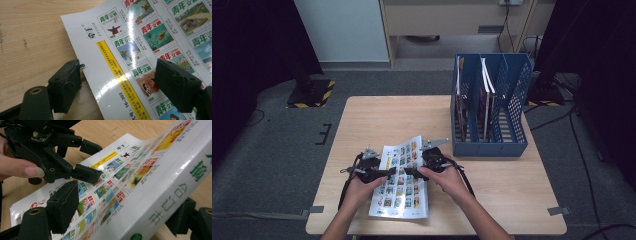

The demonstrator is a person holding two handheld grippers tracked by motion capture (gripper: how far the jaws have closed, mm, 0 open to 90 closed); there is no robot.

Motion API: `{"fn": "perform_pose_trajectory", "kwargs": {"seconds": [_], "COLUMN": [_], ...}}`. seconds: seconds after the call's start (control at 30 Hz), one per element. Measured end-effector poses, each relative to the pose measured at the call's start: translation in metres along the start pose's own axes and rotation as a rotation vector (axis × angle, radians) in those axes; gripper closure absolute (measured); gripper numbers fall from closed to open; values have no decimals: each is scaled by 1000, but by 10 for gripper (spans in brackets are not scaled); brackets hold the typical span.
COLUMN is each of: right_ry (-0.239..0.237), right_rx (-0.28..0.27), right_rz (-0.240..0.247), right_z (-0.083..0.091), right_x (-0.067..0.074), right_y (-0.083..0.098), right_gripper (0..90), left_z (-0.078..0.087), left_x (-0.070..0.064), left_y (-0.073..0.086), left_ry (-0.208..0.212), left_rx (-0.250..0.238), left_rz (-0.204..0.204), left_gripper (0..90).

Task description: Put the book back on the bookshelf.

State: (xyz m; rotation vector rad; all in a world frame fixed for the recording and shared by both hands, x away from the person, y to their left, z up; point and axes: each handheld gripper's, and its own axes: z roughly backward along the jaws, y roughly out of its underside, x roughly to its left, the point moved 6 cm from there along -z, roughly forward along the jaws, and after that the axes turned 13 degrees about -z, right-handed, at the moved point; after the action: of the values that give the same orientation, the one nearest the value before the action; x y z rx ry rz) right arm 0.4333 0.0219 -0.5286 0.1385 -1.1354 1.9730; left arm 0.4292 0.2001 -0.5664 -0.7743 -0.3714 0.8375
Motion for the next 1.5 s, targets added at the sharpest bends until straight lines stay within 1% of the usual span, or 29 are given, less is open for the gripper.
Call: {"fn": "perform_pose_trajectory", "kwargs": {"seconds": [0.17, 0.2, 0.23, 0.27, 0.33, 0.4, 0.47, 0.5, 0.57, 0.73, 0.8, 0.83, 0.9, 1.07, 1.2, 1.23, 1.27, 1.3, 1.37, 1.43, 1.47, 1.5], "right_ry": [8, 11, 14, 18, 27, 27, 28, 26, 16, -6, -11, -13, -16, -16, -6, -3, 3, 10, 15, 18, 18, 21], "right_rx": [16, 16, 18, 18, 20, 21, 21, 22, 23, 31, 32, 33, 38, 55, 67, 67, 67, 63, 54, 41, 34, 36], "right_rz": [0, 10, 4, 11, 13, 1, 2, -1, -27, -54, -58, -68, -63, -70, -97, -95, -97, -103, -115, -139, -145, -167], "right_z": [-5, -6, -7, -8, -9, -10, -10, -11, -12, -13, -15, -16, -17, -22, -25, -26, -26, -26, -25, -25, -26, -26], "right_x": [2, 2, 3, 2, 2, 0, -2, -2, -3, -7, -7, -6, -6, -4, -2, -2, -2, -2, -3, -5, -7, -8], "right_y": [-3, -4, -4, -5, -5, -5, -5, -5, -5, -5, -6, -6, -7, -9, -10, -11, -12, -13, -15, -18, -19, -20], "right_gripper": [233, 234, 238, 244, 278, 290, 293, 296, 309, 320, 319, 315, 307, 286, 287, 298, 325, 364, 415, 491, 514, 556], "left_z": [0, 0, 0, 0, 0, 0, -1, -1, -1, -2, -2, -2, -2, -3, -3, -3, -3, -3, -2, -3, -3, -3], "left_x": [0, 0, 0, 0, 0, 0, 0, 0, 0, -1, -1, -1, -1, -1, -1, -1, -1, 0, 0, 0, 0, 0], "left_y": [0, 0, 0, 0, 0, 0, 0, 0, 0, 0, 0, -1, -1, -1, -1, -1, 0, -1, -1, -1, -1, 0], "left_ry": [1, 1, 1, 1, 1, 0, 0, 1, 2, 3, 0, 0, 0, 2, 3, 3, 2, 2, -1, 2, 4, 2], "left_rx": [-2, -2, -2, -2, -3, -4, -4, -5, -6, -8, -7, -7, -7, -8, -8, -7, -7, -9, -12, -12, -11, -10], "left_rz": [4, 4, 4, 4, 4, 3, 4, 4, 7, 12, 11, 11, 10, 7, 10, 12, 13, 10, 1, -1, -6, -8], "left_gripper": [199, 198, 198, 198, 198, 198, 197, 197, 195, 185, 180, 178, 176, 169, 163, 160, 156, 146, 133, 104, 87, 68]}}
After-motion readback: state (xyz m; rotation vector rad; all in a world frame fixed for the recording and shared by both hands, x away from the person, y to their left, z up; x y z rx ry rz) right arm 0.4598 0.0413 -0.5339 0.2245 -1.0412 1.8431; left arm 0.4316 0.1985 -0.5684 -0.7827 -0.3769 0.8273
